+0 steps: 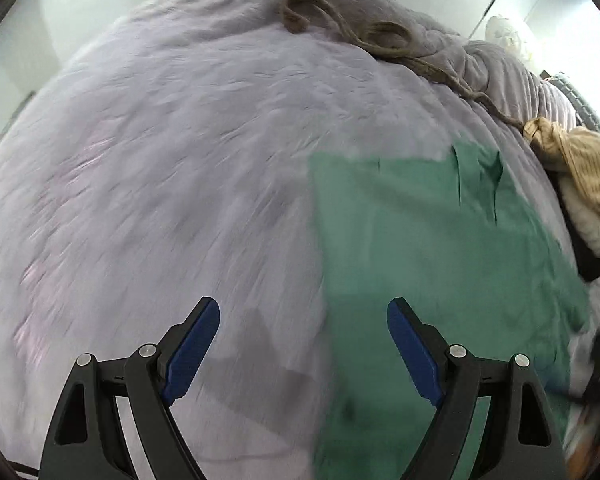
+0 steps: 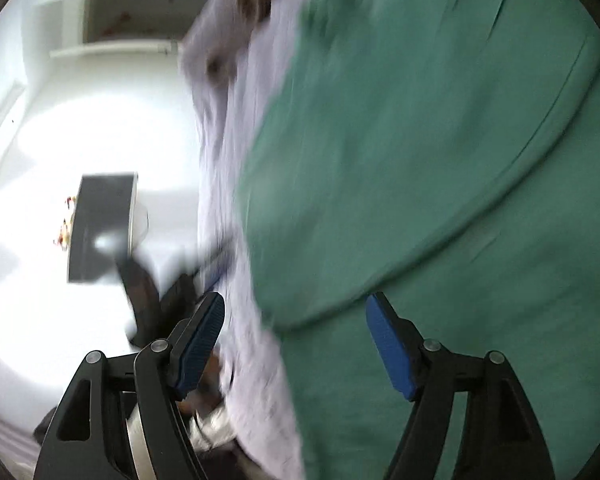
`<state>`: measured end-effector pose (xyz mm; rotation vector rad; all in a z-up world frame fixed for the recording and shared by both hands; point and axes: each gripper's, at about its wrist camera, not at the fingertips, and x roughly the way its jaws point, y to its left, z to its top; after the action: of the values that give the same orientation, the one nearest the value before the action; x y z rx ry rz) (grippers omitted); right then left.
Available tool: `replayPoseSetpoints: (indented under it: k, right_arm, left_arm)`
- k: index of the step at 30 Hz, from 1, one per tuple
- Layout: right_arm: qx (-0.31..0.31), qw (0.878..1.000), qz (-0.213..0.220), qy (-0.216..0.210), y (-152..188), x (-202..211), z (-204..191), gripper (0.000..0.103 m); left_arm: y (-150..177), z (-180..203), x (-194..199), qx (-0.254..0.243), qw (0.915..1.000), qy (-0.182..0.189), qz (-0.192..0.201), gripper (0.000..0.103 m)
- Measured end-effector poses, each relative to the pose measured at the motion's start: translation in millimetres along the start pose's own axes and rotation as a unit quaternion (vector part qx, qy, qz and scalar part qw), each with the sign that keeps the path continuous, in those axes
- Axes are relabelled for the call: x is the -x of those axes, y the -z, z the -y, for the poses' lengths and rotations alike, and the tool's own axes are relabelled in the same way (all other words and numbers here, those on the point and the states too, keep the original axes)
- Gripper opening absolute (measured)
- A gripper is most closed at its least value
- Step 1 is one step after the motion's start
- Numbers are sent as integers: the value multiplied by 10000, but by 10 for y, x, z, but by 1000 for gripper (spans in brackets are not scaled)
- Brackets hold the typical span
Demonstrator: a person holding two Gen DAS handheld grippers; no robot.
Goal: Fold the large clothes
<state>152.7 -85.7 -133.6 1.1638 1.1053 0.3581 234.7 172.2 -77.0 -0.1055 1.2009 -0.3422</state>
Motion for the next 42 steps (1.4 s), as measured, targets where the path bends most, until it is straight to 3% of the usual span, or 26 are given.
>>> replayPoseSetpoints:
  k: [3,6,7,8,9,10,11,15,17,19,21,22,25,27,29,33,36,38,40,41,42]
  right_arm:
    - [-129,9995,-202,-209,158,-569,-88,76]
    - [-316,9993,-110,-178,236,-791,-104,73]
    - [-383,9991,-36,-179,216,-840,-102,70]
    - [-454,9988,-26,-179,214,-861,-98,44]
    - [-626,9979,-113,-157,151,-949,-85,3]
    - [-739,9970,-118,-221,126,-980,-72,4]
    - [-770,9964,-123,-340,104,-1015,-88,3]
    - [-140,9988,-223,-412,63,-1201,-341,3]
    - [69,9988,-447,-212,55,-1433,-344,3]
    - [33,9970,-711,291,64,-1655,-234,3]
    - [-24,9970,-738,221,82,-1648,-204,5]
    - [11,9965,-815,202,92,-1600,-220,6]
    - [334,9946,-932,325,125,-1285,-261,26]
    - [590,9942,-595,679,137,-920,-233,42]
    - [597,9902,91,1260,46,-375,-77,43]
    - [-131,9743,1241,1874,-219,462,389,44]
    - [-711,9646,1707,1879,-413,778,645,44]
    - [-900,9638,1799,1748,-501,872,737,44]
    - [-905,9628,1765,1837,-621,844,761,30]
    - [-802,9608,1735,2007,-642,868,717,10]
    - [-485,9612,1725,2098,-646,944,634,8]
  left_arm:
    - [-277,89,-356,29,9994,184,-301,87]
    - [-405,185,-623,-92,9978,209,-624,86]
    - [-423,218,-645,-130,9976,225,-649,78]
    - [-425,237,-662,-221,9970,289,-677,68]
    - [-437,287,-674,-333,9957,434,-749,44]
    - [-453,325,-659,-364,9950,536,-762,21]
    - [-484,346,-639,-386,9946,598,-754,11]
    - [-551,315,-465,-755,9941,592,-497,8]
    - [-572,182,-493,-658,9949,573,-504,8]
    - [-599,7,-567,-461,9967,451,-498,8]
    - [-616,-134,-615,-183,9978,431,-478,8]
    - [-611,-171,-624,-91,9978,454,-473,8]
    - [-603,-133,-564,-169,9987,290,-371,9]
    - [-614,-112,-471,-153,9994,169,-264,9]
    - [-593,-82,-363,-125,9998,117,-130,9]
    - [-497,-9,-112,-135,9998,-56,118,9]
    - [-346,11,16,-30,9996,-137,243,9]
    - [-217,30,28,44,9996,-182,210,9]
    - [-66,60,-32,48,9995,-285,109,9]
    - [13,79,-84,71,9993,-370,41,9]
    - [67,91,-127,105,9991,-414,-15,9]
